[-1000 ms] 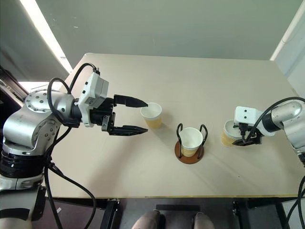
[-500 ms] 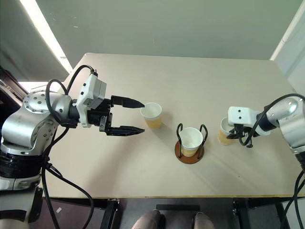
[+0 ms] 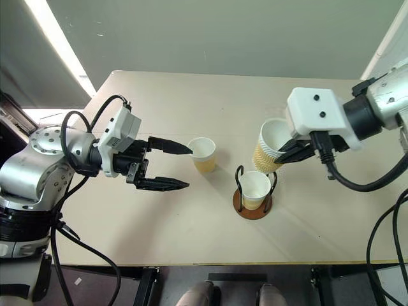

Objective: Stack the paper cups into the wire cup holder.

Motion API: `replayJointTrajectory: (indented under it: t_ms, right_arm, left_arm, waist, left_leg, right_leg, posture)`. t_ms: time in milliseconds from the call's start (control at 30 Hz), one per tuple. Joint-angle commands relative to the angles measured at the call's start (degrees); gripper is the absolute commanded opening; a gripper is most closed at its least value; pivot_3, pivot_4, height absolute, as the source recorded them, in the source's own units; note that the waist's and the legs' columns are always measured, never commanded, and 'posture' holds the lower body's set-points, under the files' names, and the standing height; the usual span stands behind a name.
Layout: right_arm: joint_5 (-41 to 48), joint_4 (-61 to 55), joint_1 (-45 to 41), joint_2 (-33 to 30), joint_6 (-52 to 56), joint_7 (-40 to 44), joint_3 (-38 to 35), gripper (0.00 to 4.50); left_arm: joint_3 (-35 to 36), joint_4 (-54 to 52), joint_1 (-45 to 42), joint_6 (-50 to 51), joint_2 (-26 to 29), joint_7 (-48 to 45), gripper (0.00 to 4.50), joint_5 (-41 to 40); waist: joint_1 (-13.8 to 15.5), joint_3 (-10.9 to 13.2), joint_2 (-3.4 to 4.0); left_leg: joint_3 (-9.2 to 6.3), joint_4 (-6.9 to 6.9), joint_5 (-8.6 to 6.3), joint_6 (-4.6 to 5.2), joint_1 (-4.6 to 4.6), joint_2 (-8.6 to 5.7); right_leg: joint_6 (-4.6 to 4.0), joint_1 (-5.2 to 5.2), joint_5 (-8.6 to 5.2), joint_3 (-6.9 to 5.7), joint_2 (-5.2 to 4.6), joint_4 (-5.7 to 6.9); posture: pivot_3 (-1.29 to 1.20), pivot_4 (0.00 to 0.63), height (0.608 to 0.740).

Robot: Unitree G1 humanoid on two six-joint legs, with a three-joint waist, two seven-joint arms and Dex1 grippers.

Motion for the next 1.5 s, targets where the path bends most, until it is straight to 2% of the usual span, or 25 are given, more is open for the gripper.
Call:
replayJointTrajectory:
  t_ms: [33,267,700,800,1100,1233,1500]
  right_arm:
    - [-0.49,-1.23,-0.57,0.69,-0.92,-0.53,0.99,0.01]
    - [-3.69,0.23,0.74,2.88,-4.42,-1.57,4.44,0.01]
    - [-8.02,0.24,2.74,3.22,-8.61,0.24,7.42,0.01]
    - [-8.55,0.02,2.27,4.76,-8.32,-0.18,8.29,0.56]
    - [-8.63,3.63,-0.75,8.72,-4.65,-3.93,5.98,3.62]
    - [-6.25,6.64,-1.9,7.9,1.03,-6.65,1.51,3.62]
    - [5.99,3.87,2.51,6.82,17.52,-10.64,-9.38,3.62]
  left_arm:
    - [0.03,-0.23,-1.78,-0.62,-0.42,-0.44,4.29,-0.47]
    - [-0.19,0.33,-2.21,-0.77,-1.33,-0.07,4.29,-0.09]
    - [0.56,-1.97,-1.44,0.45,-1.08,1.07,4.29,-0.96]
    - [0.21,-1.48,-1.93,0.3,-1.32,1.03,4.29,-0.61]
    - [-0.22,-0.95,-2.4,-1.7,-1.98,1.83,4.29,1.25]
    - [-0.99,-1.06,-3.44,-4.36,-2.17,5.01,4.29,4.96]
    - [-11.36,2.42,-7.37,-13.62,-1.06,10.34,4.29,23.72]
  waist:
    - [-0.04,0.0,0.0]
    - [-0.06,0.0,0.0]
    - [-0.06,0.0,0.0]
    - [-0.11,0.0,0.0]
    - [-0.19,0.0,0.0]
    - [-0.15,0.0,0.0]
    - [-0.13,0.0,-0.01]
  left_leg:
    - [0.0,0.0,0.0,0.0,0.0,0.0]
    - [0.01,0.0,0.0,0.01,0.0,0.0]
    - [0.01,-0.01,0.0,0.01,0.0,0.0]
    - [0.01,-0.01,0.0,0.01,0.0,0.0]
    - [0.01,-0.01,0.0,0.01,0.01,0.01]
    - [0.0,-0.01,0.0,0.01,0.0,0.0]
    - [0.0,-0.08,0.01,0.0,0.02,0.0]
  right_leg:
    - [0.0,0.0,0.0,0.0,0.0,0.0]
    - [0.0,0.0,0.0,0.0,0.0,0.0]
    - [0.0,0.0,0.0,0.0,0.0,0.0]
    - [0.0,0.0,0.0,0.0,0.0,0.0]
    - [0.0,0.0,0.0,0.0,0.0,0.0]
    - [0.0,0.0,0.0,0.0,0.0,-0.02]
    - [-0.04,0.0,-0.02,0.0,0.01,-0.06]
  posture:
    - [0.0,0.15,0.74]
    - [0.0,0.15,0.74]
    - [0.0,0.15,0.74]
    - [0.0,0.15,0.74]
    - [0.0,0.15,0.74]
    - [0.0,0.15,0.74]
    - [0.0,0.15,0.74]
